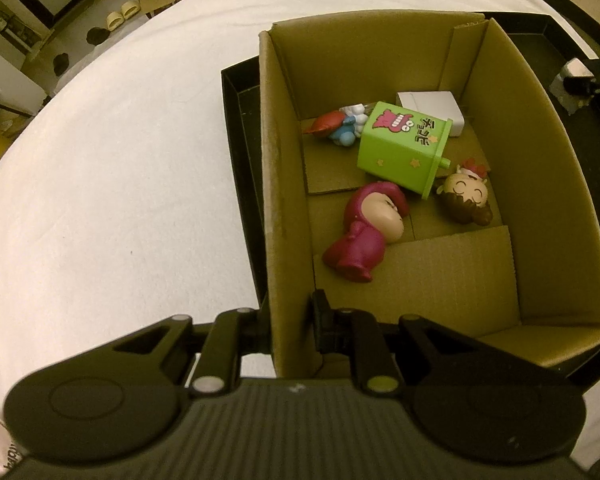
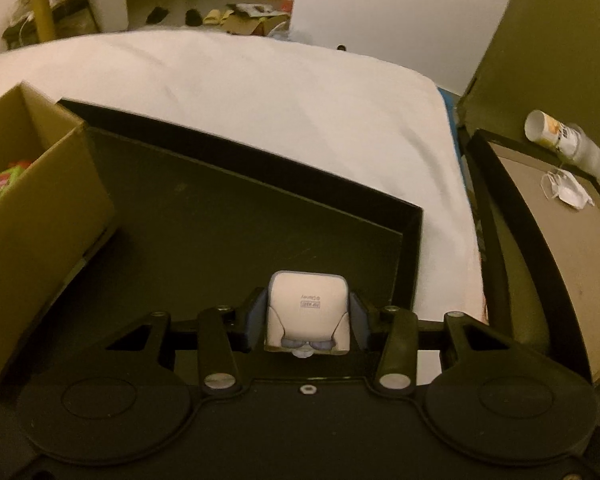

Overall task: Organize rigid objects
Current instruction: 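Close the right gripper on the white square charger, then lift the white charger and carry it over the box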

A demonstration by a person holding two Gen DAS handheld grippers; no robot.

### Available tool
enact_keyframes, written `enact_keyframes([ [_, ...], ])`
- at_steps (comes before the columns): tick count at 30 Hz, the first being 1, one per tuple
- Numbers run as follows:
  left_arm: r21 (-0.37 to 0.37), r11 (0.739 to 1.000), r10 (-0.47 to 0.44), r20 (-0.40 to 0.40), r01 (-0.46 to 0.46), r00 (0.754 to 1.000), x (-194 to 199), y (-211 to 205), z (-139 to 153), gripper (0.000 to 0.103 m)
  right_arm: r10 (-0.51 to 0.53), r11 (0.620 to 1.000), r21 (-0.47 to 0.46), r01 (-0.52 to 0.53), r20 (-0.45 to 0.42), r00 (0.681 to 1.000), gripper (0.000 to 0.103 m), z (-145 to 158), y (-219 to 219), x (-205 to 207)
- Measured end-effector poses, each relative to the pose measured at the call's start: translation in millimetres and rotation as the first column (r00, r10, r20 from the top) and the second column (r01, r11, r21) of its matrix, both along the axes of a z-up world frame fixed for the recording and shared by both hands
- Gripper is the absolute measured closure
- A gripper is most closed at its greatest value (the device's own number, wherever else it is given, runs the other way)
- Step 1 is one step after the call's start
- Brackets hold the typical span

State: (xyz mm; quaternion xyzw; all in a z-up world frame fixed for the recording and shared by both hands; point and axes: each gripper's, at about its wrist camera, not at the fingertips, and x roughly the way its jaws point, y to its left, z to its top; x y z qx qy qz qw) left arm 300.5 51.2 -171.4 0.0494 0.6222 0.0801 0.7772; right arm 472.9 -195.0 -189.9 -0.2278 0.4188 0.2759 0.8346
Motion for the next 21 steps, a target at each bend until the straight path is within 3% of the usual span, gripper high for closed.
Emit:
enact_keyframes([
  [3, -0.002, 1.0, 0.001, 0.0, -0.001, 1.0, 0, 1, -1, 0.087, -0.005, 1.0, 0.021, 0.005, -0.037, 0.999, 0.06, 7, 6, -2],
  [21, 0.001, 1.0, -0.003, 0.001, 0.003, 1.0, 0, 0, 0, 0.087, 0.109, 0.972, 0.201, -0.122, 0.078, 0.991, 0.06, 81, 49, -31],
])
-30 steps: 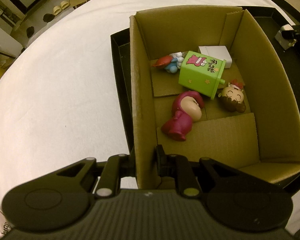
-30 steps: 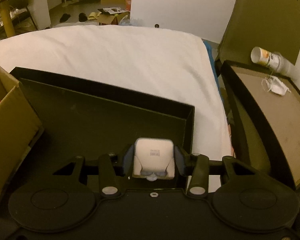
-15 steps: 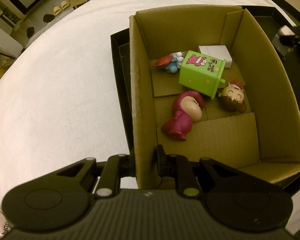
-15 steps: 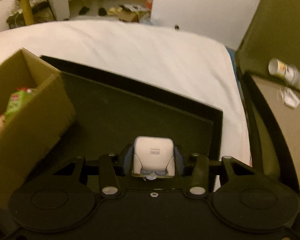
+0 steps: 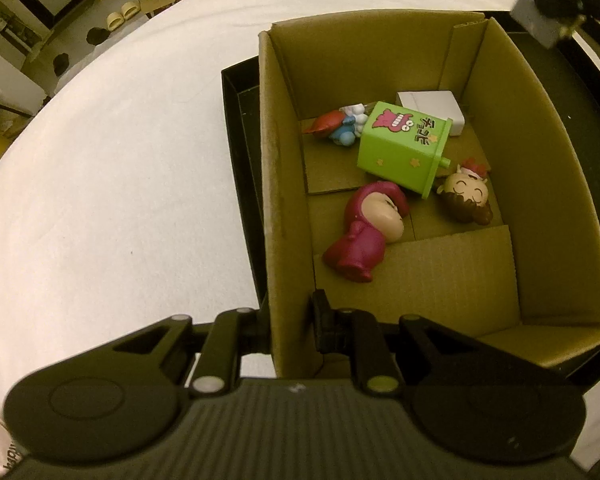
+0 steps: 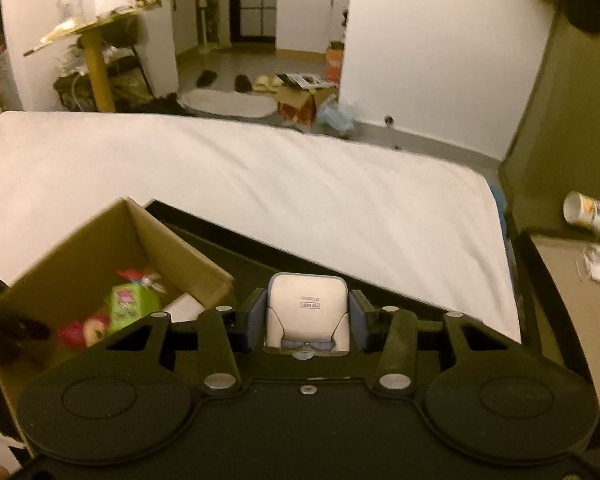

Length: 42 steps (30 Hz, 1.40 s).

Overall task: Organize rigid objects
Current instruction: 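Lift the white charger and carry it over the box, then lower the charger into the box and open the right gripper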

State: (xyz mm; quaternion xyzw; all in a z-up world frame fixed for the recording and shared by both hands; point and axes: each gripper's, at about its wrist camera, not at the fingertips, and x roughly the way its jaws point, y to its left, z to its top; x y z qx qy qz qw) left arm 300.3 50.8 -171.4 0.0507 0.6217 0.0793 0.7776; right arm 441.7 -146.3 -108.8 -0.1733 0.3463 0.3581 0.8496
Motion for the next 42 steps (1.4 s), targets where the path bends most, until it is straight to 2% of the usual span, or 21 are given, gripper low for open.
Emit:
enact_keyframes([
  [10, 0.002, 1.0, -0.004, 0.003, 0.004, 1.0, -1, 0, -1, 0.087, 0.084, 0.995, 0.049, -0.087, 0.054, 0.995, 0.06, 14, 25, -18],
  [16, 0.001, 1.0, -0.004, 0.004, 0.004, 1.0, -1, 1, -1, 0.087, 0.133, 0.99, 0.045, -0.135, 0.046, 0.99, 0.06, 14, 44, -26],
  [31, -0.004, 1.0, -0.009, 0.012, 0.009, 1.0, -4, 1, 0, 0.087, 0.221, 0.968, -0.124, -0.216, 0.025, 0.975, 0.06, -17, 77, -56],
  [42, -0.001, 1.0, -0.012, 0.011, 0.012, 1.0, -4, -1, 2, 0.087, 0.227, 0.954, -0.207, -0.219, 0.016, 0.974, 0.059, -30, 86, -64],
])
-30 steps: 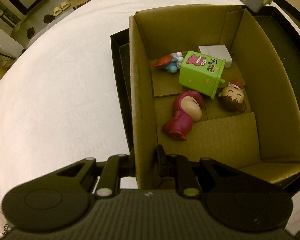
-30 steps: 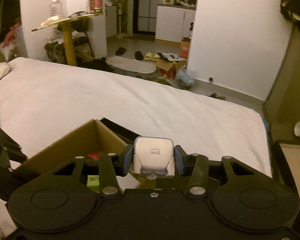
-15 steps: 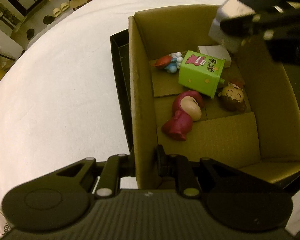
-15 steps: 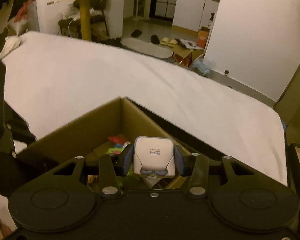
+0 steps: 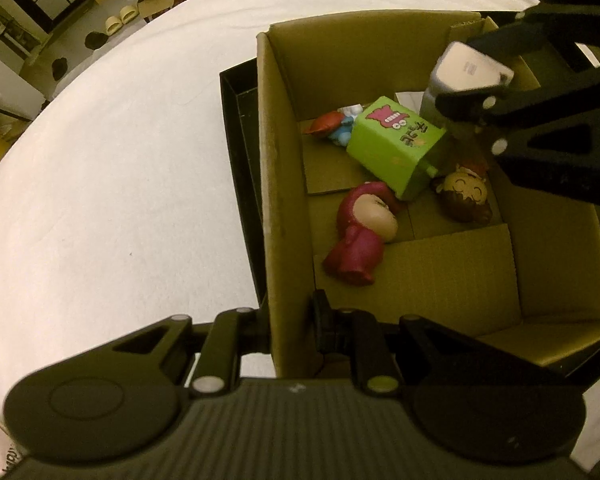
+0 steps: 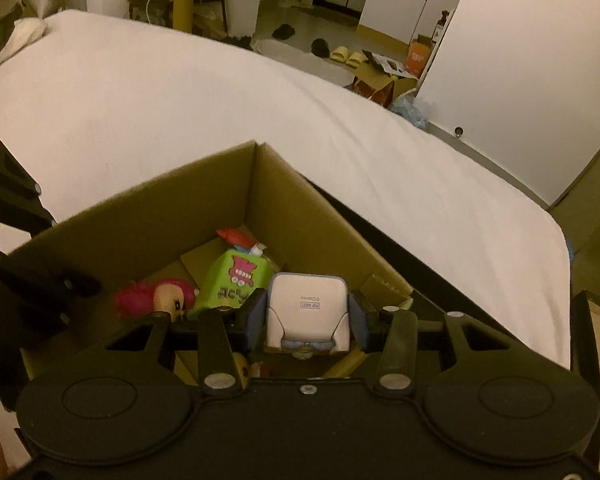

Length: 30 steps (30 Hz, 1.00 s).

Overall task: Organize rigid objects
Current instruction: 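Lower the charger into the box and open the right gripper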

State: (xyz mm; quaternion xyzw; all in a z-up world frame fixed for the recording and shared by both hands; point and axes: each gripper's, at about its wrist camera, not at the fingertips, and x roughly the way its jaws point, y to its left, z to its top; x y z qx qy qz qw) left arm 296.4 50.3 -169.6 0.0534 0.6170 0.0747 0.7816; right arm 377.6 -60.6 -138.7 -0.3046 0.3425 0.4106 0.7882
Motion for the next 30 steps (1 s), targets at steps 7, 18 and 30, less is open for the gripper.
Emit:
enact_keyframes([
  [7, 0.001, 1.0, -0.001, -0.002, 0.001, 1.0, 1, 0, 0, 0.087, 0.002, 1.0, -0.028, -0.002, 0.01, 1.0, 0.06, -3, 1, -5],
  [18, 0.003, 1.0, -0.001, -0.003, 0.001, 1.0, 2, -2, 1, 0.087, -0.043, 0.997, 0.06, 0.043, -0.003, 0.999, 0.057, 23, -20, -4],
  [30, -0.014, 1.0, -0.005, -0.018, 0.005, 1.0, 0, -6, 6, 0.087, -0.12, 0.989, 0.08, 0.125, -0.072, 0.99, 0.049, 31, -51, -11],
])
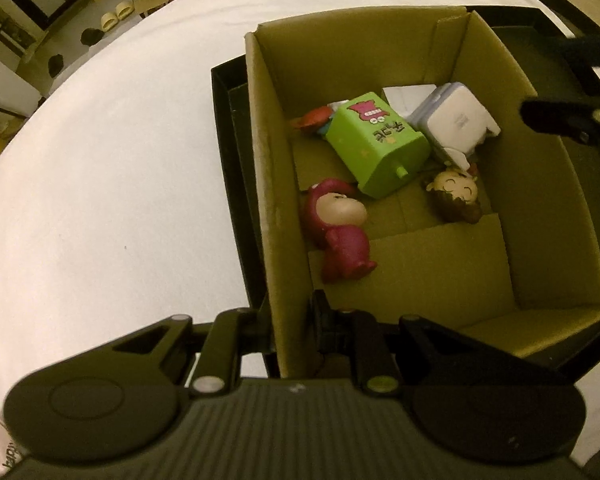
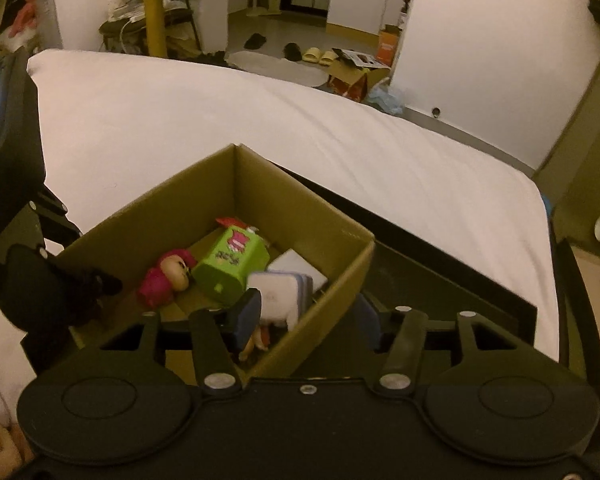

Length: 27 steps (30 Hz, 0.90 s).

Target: Organize rigid objects

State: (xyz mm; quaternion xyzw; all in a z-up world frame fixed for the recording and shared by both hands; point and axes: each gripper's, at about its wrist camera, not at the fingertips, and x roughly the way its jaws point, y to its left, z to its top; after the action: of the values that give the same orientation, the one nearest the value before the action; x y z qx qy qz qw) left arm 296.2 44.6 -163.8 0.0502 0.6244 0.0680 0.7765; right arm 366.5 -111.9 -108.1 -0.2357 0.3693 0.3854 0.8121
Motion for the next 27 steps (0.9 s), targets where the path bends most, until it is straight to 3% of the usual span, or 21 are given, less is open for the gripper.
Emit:
enact_keyframes([
  [14, 0.019, 0.997, -0.072, 0.001, 0.072, 0.997, -14, -9, 36, 0.087, -0.131, 0.987, 0.089, 0.138, -0.075, 0.989, 0.048, 8, -52, -5],
  [17, 0.007, 0.998, -0.063, 0.043, 0.063, 0.997, -24, -8, 51, 0.087, -0.148, 0.981, 0.114, 0.156, -0.074, 0.986, 0.038, 14, -58, -10],
  [22, 0.017, 0.997, -0.077, 0.09, 0.076, 0.993, -32, -10, 77, 0.087, -0.166, 0.975, 0.139, 0.173, -0.06, 0.984, 0.035, 26, -65, -18],
  [27, 0.039, 0.995, -0.091, 0.13, 0.086, 0.987, -33, -4, 106, 0.084, -0.197, 0.966, 0.161, 0.203, -0.053, 0.979, 0.025, 38, -74, -22],
])
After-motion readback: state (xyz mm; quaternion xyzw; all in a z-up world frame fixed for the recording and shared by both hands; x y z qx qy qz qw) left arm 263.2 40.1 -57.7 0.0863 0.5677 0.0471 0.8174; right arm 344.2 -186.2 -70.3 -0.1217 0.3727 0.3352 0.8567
